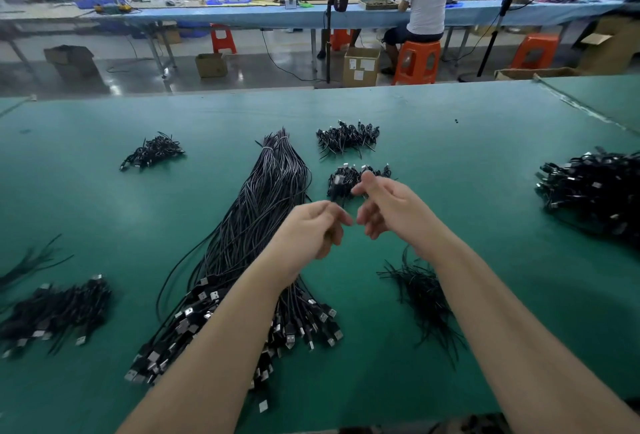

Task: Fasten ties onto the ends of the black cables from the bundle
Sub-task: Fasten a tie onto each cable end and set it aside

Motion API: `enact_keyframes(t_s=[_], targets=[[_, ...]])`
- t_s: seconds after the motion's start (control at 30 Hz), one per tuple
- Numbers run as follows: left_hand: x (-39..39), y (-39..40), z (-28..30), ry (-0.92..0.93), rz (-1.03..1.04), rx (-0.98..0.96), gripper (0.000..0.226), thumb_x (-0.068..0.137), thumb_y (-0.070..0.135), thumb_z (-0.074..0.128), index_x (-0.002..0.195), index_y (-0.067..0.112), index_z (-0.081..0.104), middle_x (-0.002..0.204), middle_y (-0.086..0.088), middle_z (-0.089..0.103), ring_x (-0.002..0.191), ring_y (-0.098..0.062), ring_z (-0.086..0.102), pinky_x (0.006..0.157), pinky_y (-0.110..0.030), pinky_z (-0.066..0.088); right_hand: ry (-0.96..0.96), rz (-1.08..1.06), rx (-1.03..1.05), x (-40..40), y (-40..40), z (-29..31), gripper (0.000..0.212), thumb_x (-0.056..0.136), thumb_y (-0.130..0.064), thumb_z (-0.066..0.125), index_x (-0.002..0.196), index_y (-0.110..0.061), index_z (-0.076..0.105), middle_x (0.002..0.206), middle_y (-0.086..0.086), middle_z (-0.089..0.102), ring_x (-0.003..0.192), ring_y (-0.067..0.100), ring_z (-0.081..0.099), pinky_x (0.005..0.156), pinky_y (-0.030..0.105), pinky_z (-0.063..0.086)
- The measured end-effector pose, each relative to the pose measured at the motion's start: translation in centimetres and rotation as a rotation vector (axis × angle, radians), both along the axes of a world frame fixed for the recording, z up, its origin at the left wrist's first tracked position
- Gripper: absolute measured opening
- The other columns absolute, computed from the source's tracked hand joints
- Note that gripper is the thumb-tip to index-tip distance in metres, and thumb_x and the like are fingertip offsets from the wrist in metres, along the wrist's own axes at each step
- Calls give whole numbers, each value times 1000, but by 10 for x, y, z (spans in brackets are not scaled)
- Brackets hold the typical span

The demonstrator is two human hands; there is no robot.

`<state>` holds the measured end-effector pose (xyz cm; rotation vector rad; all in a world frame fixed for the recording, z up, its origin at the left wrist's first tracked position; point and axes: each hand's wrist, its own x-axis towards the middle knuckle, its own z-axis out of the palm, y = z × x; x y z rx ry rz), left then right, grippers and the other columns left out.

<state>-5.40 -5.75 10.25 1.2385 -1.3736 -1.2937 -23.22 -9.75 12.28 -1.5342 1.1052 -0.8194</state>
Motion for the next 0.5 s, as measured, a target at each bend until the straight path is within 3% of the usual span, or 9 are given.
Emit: enact_keyframes(t_s=[0.1, 0.23, 0.3, 0.4, 0.5], targets=[[8, -3, 8, 423, 98, -31, 41, 106, 22, 44, 83, 17, 77, 61, -2, 58, 41, -10, 33, 39, -21, 30, -40, 228, 248, -2, 10, -12, 56, 85, -60, 59, 117, -15, 67, 72, 7, 70, 59, 17, 63, 56, 26, 55], [4, -8, 22, 745, 118, -83, 40, 106, 22, 42, 89, 11, 77, 55, 2, 46, 41, -8, 27, 37, -20, 27, -92, 470, 432, 23, 33, -35, 35, 92, -38, 70, 123, -21, 65, 94, 16, 75, 68, 21, 69, 64, 29, 58], [1, -6, 29, 810, 125, -88, 39, 107, 22, 41, 92, 8, 74, 55, 3, 41, 41, -7, 25, 36, -20, 26, -131, 511, 479, 34, 41, -45, 24, 99, -32, 63, 114, -15, 70, 107, 18, 75, 79, 24, 73, 70, 33, 60], [4, -1, 38, 842, 150, -87, 37, 108, 21, 39, 93, 6, 69, 55, 2, 44, 39, -7, 26, 35, -20, 27, -295, 491, 547, 38, 43, -54, 23, 101, -27, 60, 109, -7, 69, 119, 20, 71, 101, 30, 73, 80, 35, 60], [7, 7, 42, 862, 129, -10, 32, 108, 21, 38, 98, 6, 64, 65, -1, 61, 42, -10, 47, 38, -22, 39, -509, 305, 624, 42, 41, -54, 24, 98, -20, 63, 111, -1, 67, 117, 24, 71, 106, 34, 71, 80, 37, 60]])
